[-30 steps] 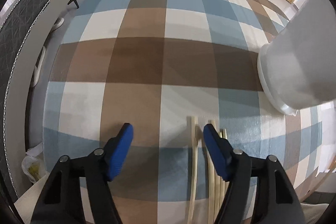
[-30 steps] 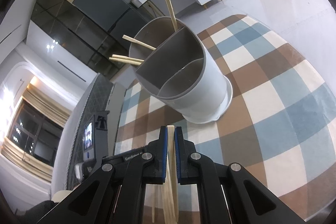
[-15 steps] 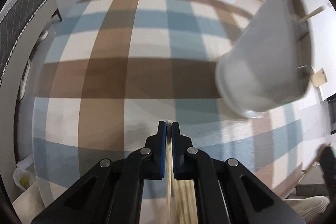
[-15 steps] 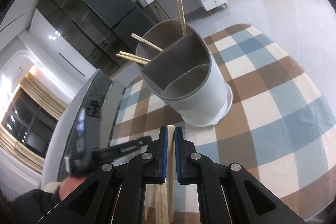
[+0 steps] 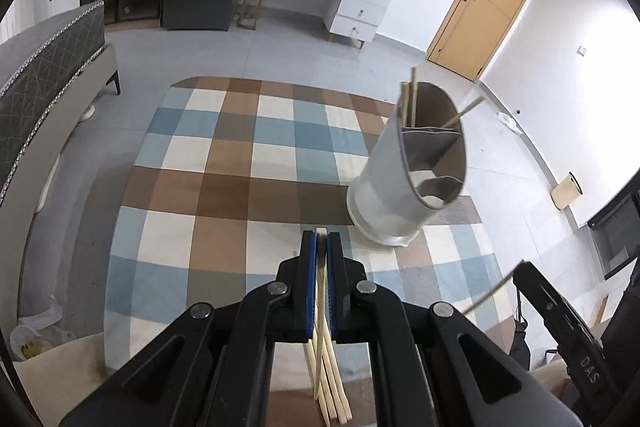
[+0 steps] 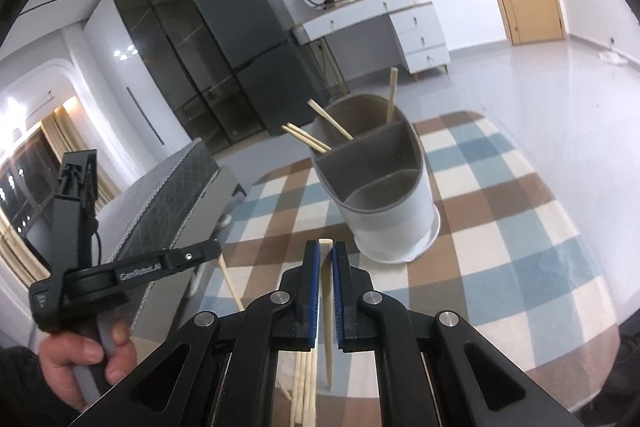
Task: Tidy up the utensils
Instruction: 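Carry both held chopsticks up over the grey holder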
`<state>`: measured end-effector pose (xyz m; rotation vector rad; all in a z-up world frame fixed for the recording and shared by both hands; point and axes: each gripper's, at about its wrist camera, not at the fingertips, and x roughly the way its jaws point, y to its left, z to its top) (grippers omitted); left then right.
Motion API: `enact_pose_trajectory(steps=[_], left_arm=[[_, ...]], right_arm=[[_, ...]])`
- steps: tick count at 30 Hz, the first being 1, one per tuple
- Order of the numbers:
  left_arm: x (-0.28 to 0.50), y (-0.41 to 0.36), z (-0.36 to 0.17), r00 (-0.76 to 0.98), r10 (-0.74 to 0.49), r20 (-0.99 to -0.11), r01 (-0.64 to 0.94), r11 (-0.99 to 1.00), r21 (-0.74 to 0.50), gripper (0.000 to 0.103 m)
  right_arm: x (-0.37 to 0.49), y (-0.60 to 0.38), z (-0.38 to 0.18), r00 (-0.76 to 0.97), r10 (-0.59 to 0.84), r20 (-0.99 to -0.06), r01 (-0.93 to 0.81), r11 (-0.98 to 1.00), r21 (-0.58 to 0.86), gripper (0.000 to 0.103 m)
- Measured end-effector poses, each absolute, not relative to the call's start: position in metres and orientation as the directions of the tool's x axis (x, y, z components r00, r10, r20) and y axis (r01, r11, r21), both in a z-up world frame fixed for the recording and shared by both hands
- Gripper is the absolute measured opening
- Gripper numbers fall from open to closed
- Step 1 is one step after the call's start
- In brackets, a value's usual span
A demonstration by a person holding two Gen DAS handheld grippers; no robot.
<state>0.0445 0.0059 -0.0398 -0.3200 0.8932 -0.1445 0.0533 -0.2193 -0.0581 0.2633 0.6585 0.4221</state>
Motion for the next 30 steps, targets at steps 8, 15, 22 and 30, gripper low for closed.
enact_pose_trajectory(steps=[8, 15, 22, 30], left_arm=[[0.031, -0.006, -0.023, 0.637, -0.269, -0.723, 0.071, 0.954, -0.293, 0.001], [0.025, -0.018, -0.011, 0.641, -0.28, -0.715, 0.109, 0.955, -0.276, 0.0], [0.022, -0.031, 0.001, 0.647, -0.29, -0.705, 0.157, 0.956, -0.25, 0.0], [0.028, -0.038, 0.011, 0.652, -0.301, -0.696, 0.174, 0.953, -0.249, 0.0]], right_arm=[[0.034, -0.209, -0.042, 0.734, 0.442, -0.516, -0.333, 0.896, 0.294, 0.006], [0.024, -0.209, -0.035, 0.738, 0.447, -0.506, -0.35, 0.894, 0.28, 0.006], [0.02, -0.214, -0.029, 0.746, 0.445, -0.495, -0.349, 0.895, 0.28, 0.006], [0.023, -0.225, -0.024, 0.753, 0.439, -0.49, -0.336, 0.897, 0.287, 0.006]])
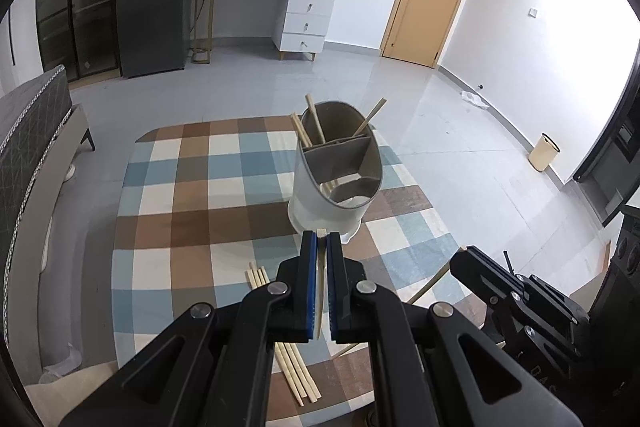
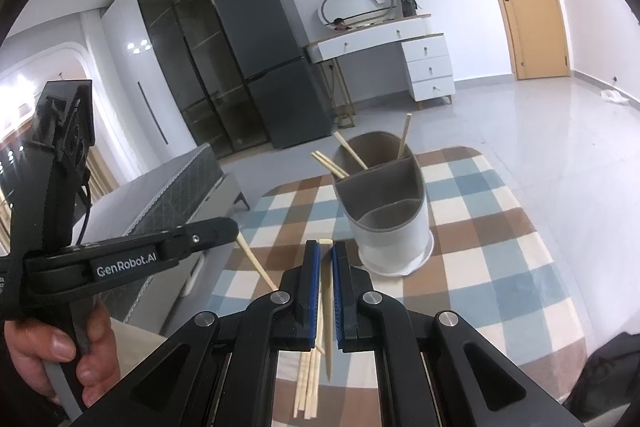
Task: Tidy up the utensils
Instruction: 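Carry both held chopsticks up over the grey holder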
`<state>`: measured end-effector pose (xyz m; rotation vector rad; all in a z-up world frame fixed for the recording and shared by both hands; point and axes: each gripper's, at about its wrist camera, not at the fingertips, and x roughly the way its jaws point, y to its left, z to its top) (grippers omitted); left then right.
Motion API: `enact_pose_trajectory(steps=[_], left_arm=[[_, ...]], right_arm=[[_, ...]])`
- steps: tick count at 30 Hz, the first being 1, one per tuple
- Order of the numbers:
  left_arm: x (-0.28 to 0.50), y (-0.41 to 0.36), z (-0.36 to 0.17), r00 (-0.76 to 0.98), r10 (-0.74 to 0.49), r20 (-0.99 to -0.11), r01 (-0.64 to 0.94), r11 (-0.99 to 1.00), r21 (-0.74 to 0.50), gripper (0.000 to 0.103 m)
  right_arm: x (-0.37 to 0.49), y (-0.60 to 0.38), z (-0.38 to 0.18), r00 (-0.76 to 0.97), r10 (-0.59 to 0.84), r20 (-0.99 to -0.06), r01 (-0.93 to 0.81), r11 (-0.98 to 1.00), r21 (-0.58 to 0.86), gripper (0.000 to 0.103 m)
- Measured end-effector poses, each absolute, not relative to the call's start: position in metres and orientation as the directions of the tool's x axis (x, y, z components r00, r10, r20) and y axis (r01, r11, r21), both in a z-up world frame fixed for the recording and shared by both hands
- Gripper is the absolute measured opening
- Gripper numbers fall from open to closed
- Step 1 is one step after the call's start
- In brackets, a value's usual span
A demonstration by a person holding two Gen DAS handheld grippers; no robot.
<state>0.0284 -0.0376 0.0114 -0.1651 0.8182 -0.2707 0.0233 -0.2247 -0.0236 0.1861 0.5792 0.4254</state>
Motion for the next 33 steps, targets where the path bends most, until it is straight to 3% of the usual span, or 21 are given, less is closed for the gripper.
enact_pose_trajectory(steps=[33], left_arm=[[0.148, -0.046, 0.108, 0.743, -0.346, -0.573, 0.219, 0.935, -0.28, 0.0]], right_arm=[[0.146, -0.243, 0.101, 0.834, 0.422, -0.354, -0.377, 0.906, 0.193, 0.006]])
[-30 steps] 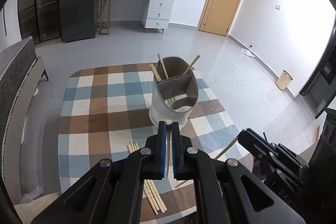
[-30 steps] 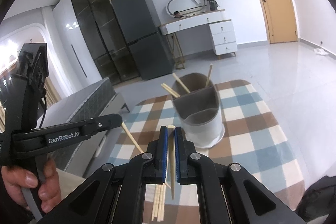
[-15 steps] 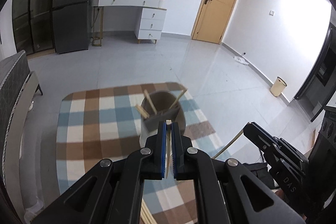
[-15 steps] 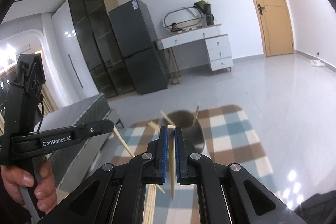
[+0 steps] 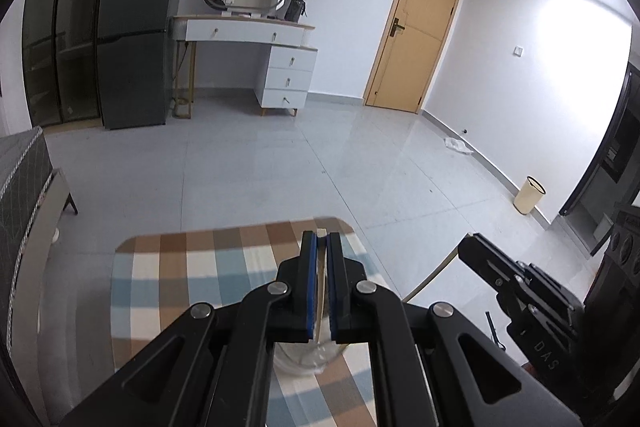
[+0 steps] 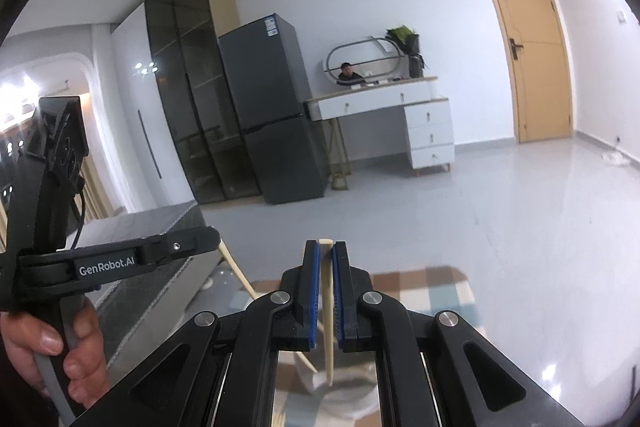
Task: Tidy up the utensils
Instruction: 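Carry both held chopsticks up over the grey holder, then open both tools to drop the chopsticks into the holder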
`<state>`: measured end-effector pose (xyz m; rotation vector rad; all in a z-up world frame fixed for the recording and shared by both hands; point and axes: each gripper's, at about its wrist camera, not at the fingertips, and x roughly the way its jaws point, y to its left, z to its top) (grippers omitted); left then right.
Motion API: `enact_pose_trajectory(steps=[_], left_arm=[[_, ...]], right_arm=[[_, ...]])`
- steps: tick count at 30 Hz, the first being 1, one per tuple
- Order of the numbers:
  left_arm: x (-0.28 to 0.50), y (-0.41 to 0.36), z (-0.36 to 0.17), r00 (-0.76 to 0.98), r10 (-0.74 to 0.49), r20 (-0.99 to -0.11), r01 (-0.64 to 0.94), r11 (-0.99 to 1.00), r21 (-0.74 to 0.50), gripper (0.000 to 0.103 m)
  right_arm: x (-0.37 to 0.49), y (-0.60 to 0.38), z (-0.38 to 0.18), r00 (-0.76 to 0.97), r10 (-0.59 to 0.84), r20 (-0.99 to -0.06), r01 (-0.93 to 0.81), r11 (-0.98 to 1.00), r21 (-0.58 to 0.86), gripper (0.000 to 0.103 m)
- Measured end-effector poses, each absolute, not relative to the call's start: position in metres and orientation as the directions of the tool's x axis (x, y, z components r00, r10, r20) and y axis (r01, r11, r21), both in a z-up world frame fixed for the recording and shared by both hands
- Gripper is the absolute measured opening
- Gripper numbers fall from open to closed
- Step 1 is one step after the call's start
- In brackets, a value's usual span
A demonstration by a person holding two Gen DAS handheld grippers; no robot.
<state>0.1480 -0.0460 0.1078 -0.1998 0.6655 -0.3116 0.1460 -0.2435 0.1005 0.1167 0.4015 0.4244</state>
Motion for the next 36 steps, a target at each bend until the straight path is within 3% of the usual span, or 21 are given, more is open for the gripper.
enact_pose_trajectory(steps=[12, 29, 36], left_arm=[[0.187, -0.034, 0.091, 0.753, -0.329, -0.57, 0.201, 0.939, -0.278, 0.0], [0.187, -0.012, 0.058, 0.72, -0.347, -0.6, 0.147, 0.923, -0.357, 0.001], [0.19, -0.017, 0.05, 0.673, -0.379, -0.635, 0.169, 0.915, -0.368, 0.001]], right_arm=[[0.197, -0.216, 0.105, 0.824, 0.435, -0.364, -0.425, 0.898, 0.111, 0.006], [0.22, -0.174, 0.059, 0.765, 0.421, -0.487, -0.526, 0.845, -0.095, 0.006], [0.22, -0.172, 0.043, 0.726, 0.439, -0.53, -0.541, 0.839, -0.046, 0.006]])
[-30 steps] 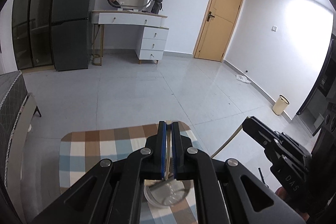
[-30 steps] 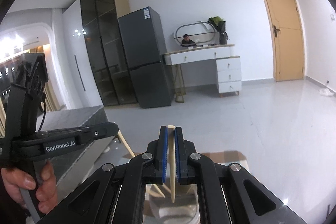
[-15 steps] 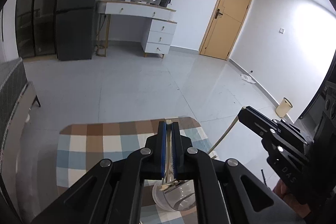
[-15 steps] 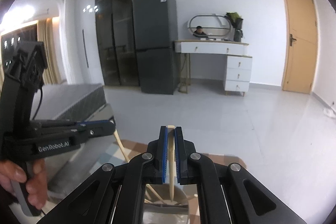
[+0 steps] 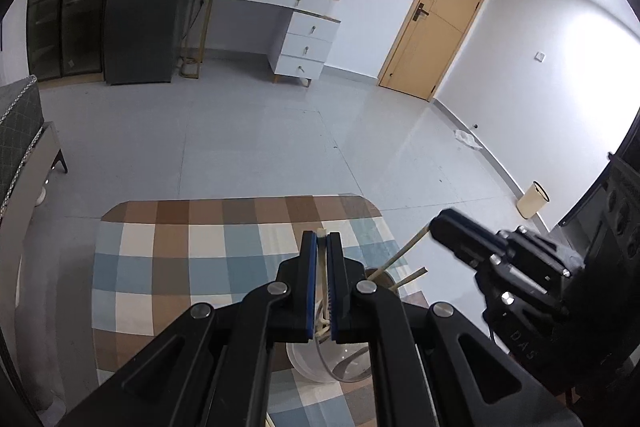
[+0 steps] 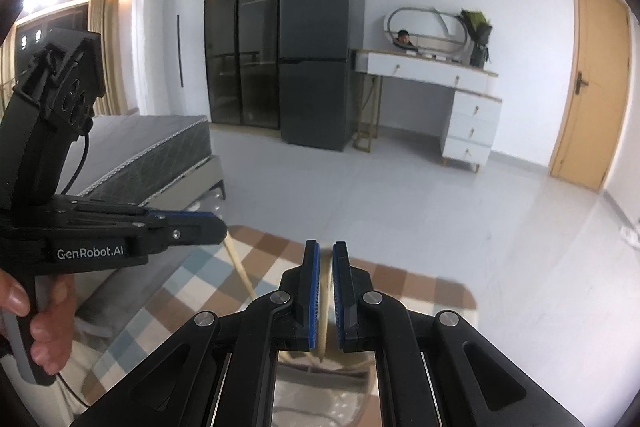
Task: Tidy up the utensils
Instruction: 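Open both tools to drop the chopsticks into the holder, then raise both open tools away from the holder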
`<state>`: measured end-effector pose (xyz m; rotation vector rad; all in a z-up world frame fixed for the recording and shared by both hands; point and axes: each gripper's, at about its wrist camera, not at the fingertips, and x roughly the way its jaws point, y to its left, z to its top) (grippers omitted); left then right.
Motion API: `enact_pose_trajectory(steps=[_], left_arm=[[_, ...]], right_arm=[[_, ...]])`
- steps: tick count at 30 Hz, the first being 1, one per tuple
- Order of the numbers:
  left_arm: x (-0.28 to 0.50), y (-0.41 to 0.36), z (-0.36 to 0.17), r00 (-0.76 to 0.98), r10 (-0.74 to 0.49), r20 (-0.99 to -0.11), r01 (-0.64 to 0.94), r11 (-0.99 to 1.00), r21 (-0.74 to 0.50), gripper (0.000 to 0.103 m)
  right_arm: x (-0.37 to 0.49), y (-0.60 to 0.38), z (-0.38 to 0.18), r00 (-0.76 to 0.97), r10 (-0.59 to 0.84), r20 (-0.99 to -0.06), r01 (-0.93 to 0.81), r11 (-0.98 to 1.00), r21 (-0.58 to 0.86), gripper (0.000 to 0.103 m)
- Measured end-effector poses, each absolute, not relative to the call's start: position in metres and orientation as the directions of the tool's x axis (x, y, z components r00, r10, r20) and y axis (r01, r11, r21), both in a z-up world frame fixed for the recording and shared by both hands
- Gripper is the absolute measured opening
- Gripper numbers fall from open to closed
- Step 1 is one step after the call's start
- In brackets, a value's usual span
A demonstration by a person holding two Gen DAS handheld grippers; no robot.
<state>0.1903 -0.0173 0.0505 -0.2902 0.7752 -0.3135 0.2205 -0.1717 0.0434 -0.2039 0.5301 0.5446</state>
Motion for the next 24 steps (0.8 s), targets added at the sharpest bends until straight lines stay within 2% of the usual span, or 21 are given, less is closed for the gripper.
enact_pose_trajectory(steps=[4, 6, 7, 8, 12, 16, 24], left_arm=[[0.193, -0.023, 0.045, 0.609, -0.385, -0.693, 0.178, 0.918, -0.354, 0.002], [0.191, -0.02, 0.044, 0.603, -0.375, -0.704, 0.164, 0.922, -0.351, 0.01], [0.189, -0.018, 0.044, 0.601, -0.374, -0.706, 0.155, 0.921, -0.357, 0.02], [0.187, -0.016, 0.044, 0.605, -0.371, -0.704, 0.147, 0.922, -0.359, 0.028], [0.174, -0.006, 0.052, 0.634, -0.337, -0.696, 0.113, 0.931, -0.348, 0.041], [0.16, 0.001, 0.057, 0.65, -0.292, -0.702, 0.074, 0.943, -0.324, 0.044], [0.124, 0.003, 0.073, 0.699, -0.242, -0.673, 0.061, 0.958, -0.281, 0.046]], right_arm=[[0.218, -0.178, 0.036, 0.715, 0.438, -0.545, -0.528, 0.849, -0.01, 0.007], [0.214, -0.182, 0.034, 0.715, 0.426, -0.554, -0.51, 0.86, 0.004, 0.014], [0.212, -0.186, 0.033, 0.716, 0.424, -0.555, -0.5, 0.866, 0.017, 0.018], [0.211, -0.189, 0.034, 0.714, 0.427, -0.555, -0.494, 0.869, 0.033, 0.019], [0.199, -0.199, 0.037, 0.711, 0.43, -0.556, -0.476, 0.877, 0.069, 0.027], [0.183, -0.205, 0.044, 0.724, 0.431, -0.539, -0.462, 0.883, 0.086, 0.03], [0.142, -0.205, 0.058, 0.754, 0.426, -0.501, -0.438, 0.893, 0.1, 0.046]])
